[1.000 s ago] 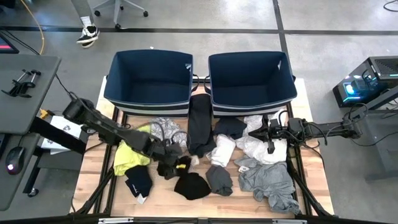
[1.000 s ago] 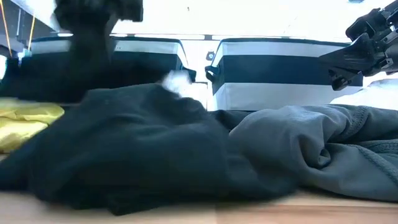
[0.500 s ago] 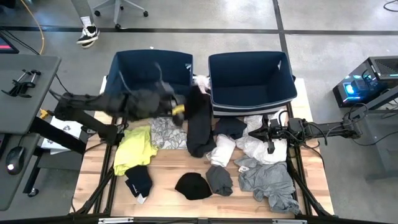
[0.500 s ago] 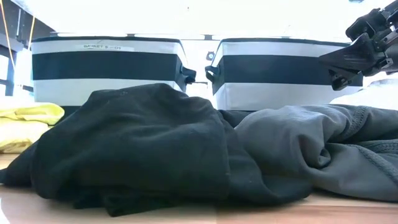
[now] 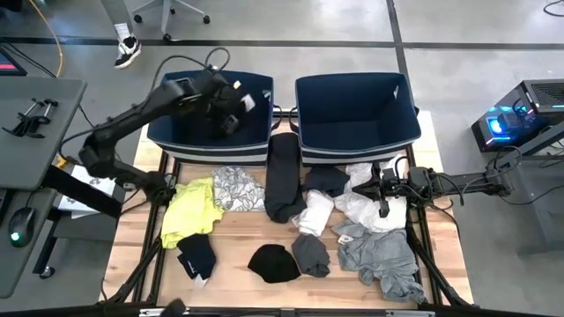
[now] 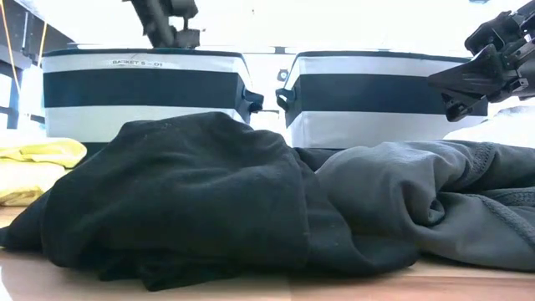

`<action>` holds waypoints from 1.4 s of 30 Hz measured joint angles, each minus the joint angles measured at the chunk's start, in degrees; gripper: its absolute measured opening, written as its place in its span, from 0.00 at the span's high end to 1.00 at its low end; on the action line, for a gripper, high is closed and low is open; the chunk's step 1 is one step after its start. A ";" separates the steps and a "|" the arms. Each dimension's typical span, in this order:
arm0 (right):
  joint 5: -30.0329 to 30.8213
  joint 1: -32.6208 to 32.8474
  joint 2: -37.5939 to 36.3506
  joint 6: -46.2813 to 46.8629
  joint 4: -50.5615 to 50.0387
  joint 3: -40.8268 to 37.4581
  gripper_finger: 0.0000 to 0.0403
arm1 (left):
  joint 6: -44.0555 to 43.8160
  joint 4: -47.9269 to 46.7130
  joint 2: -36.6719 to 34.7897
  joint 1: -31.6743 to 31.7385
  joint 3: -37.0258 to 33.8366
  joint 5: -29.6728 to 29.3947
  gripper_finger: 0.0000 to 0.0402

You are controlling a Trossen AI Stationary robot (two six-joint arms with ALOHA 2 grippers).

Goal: Sort clothes
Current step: Put the black shorts into the left blue laundry bin, then put the black shirt into the left blue laundry bin

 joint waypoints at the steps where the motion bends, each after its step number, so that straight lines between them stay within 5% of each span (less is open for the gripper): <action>1: -0.01 0.02 0.00 -0.01 0.00 0.00 1.00 | 1.83 -0.05 1.17 1.88 -1.60 0.34 1.00; 9: -0.01 0.01 0.00 0.01 0.00 0.00 1.00 | 11.45 4.37 12.13 9.50 -9.35 0.20 0.98; 15: -0.01 0.00 0.00 0.01 0.00 0.00 1.00 | 12.96 4.44 17.04 10.34 -9.33 0.95 0.77; 21: -0.01 0.02 0.00 0.00 0.00 0.00 1.00 | 10.54 -0.97 13.52 10.21 -6.40 2.27 0.51; 26: -0.01 0.01 0.00 0.00 0.00 0.00 1.00 | 6.21 -8.38 6.46 8.30 -0.42 2.87 0.44; 36: 1.41 0.00 0.02 0.13 0.43 0.00 1.00 | 1.36 -7.06 -12.77 -8.38 6.00 6.44 0.48; 42: 1.30 0.00 0.02 23.23 10.39 0.00 1.00 | -1.47 -1.25 -16.84 -28.57 6.00 3.25 0.52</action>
